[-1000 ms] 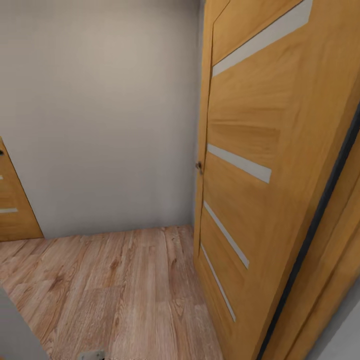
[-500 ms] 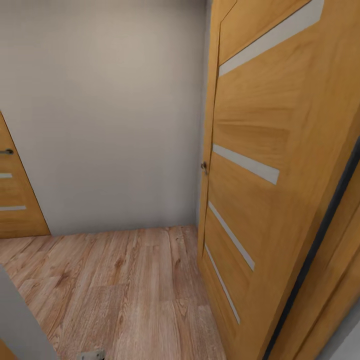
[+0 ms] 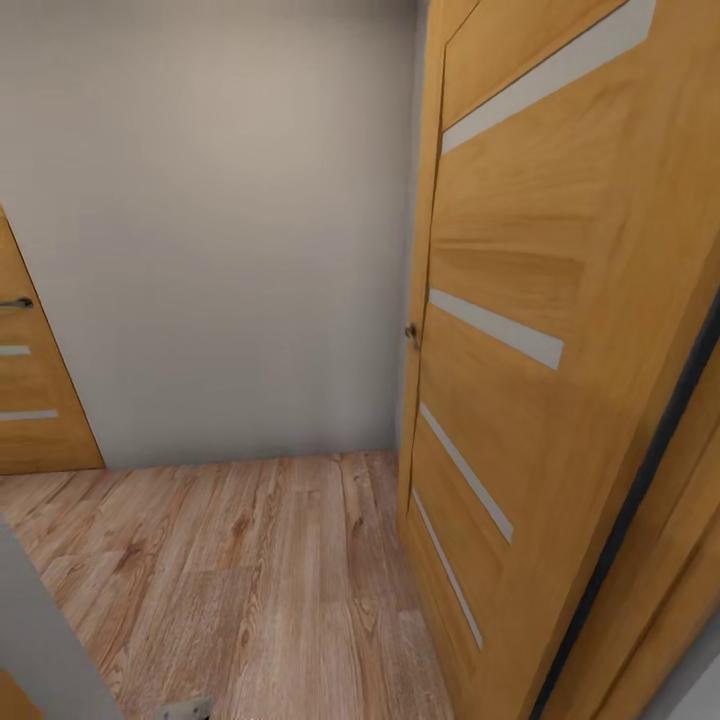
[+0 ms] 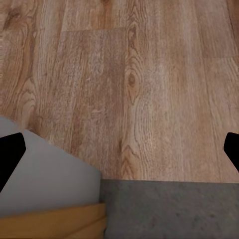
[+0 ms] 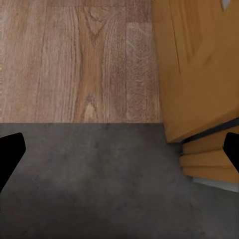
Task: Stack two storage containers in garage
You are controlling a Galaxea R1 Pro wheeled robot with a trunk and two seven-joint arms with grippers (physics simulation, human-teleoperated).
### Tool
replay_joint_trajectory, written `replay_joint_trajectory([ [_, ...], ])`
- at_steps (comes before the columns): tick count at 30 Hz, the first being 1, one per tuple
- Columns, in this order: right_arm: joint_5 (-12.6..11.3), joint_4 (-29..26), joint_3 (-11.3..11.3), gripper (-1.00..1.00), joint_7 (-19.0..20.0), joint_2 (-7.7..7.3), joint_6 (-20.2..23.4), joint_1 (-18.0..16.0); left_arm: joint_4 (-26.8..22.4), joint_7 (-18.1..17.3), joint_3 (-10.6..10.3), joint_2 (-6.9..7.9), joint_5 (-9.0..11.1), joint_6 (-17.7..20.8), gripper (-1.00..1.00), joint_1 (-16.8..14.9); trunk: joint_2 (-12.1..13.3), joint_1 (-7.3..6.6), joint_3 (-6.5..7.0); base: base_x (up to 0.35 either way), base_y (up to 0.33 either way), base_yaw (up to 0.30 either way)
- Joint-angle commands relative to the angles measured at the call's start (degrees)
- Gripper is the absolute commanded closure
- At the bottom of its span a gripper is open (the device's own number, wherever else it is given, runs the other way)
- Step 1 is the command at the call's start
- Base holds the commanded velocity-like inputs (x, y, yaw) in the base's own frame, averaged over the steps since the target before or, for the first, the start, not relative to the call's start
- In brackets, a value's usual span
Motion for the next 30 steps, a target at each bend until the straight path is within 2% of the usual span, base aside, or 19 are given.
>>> replay_joint_trajectory([
  [1, 0.2, 0.0, 0.1, -1.00, 0.0, -0.01, -0.2, 0.0, 0.1, -0.1, 0.3, -0.01, 0.0, -0.2, -1.00, 0.0, 0.0, 0.00, -0.06, 0.000, 0.000, 0.177],
  [9, 0.2, 0.0, 0.1, -1.00, 0.0, -0.01, -0.2, 0.0, 0.1, -0.1, 0.3, -0.01, 0.0, -0.2, -1.00, 0.0, 0.0, 0.00, -0.06, 0.000, 0.000, 0.218],
  [16, 0.2, 0.0, 0.1, -1.00, 0.0, -0.01, -0.2, 0.0, 0.1, -0.1, 0.3, -0.01, 0.0, -0.2, -1.00, 0.0, 0.0, 0.00, -0.06, 0.012, 0.000, 0.065],
  [30, 0.2, 0.0, 0.0, -1.00, 0.0, -0.02, -0.2, 0.0, 0.1, -0.1, 0.3, -0.01, 0.0, -0.2, -1.00, 0.0, 0.0, 0.00, -0.06, 0.280, 0.000, 0.004],
])
